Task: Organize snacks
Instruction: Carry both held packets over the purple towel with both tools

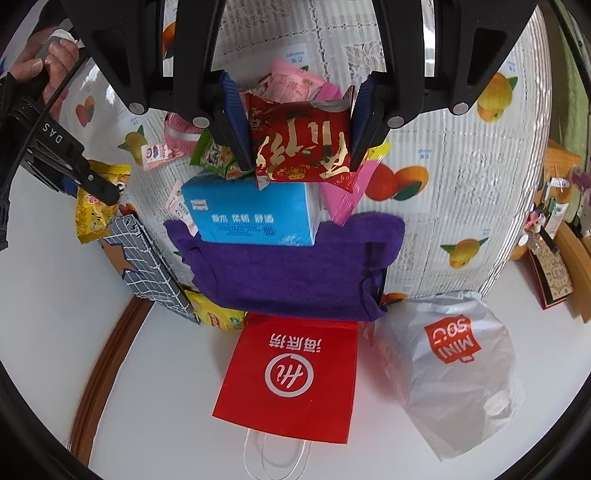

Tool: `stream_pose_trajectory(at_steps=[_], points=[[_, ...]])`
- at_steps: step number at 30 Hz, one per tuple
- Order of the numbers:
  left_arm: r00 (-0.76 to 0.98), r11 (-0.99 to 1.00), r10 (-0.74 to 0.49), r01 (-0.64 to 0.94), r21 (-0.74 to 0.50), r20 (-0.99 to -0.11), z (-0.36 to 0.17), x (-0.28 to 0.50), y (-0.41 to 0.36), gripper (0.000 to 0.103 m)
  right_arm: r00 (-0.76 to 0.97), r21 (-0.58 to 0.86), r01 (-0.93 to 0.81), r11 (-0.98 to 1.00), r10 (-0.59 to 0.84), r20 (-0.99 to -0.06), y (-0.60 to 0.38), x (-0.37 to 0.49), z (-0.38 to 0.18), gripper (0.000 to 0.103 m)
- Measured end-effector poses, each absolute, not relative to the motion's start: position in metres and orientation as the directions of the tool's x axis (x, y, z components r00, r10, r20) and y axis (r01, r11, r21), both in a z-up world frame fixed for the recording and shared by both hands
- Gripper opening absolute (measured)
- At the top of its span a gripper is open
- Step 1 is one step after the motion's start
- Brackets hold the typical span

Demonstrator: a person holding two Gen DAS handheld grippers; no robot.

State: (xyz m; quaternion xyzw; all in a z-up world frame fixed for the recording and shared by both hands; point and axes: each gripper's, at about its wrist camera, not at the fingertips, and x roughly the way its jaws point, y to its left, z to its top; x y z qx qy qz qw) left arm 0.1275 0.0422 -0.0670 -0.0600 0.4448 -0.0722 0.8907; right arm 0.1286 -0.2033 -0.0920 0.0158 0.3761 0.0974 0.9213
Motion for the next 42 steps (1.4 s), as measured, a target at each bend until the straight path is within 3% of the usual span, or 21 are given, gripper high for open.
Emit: stream_pose_trajectory(at_steps=[22, 42], points=[[0.612, 0.983, -0.182, 0.096, -0.156, -0.769, -0.040, 0.232, 0.043, 0.047, 0.719, 0.105, -0.187, 0.977, 0.209, -0.663, -0.184, 0.245, -0.068, 0.043], [0.599, 0.984, -0.170, 0.060, -0.167, -0.782, -0.052, 0.336, 0.065, 0.047, 0.705, 0.109, -0.157, 0.981, 0.189, -0.684, -0.186, 0.347, -0.082, 0.043]])
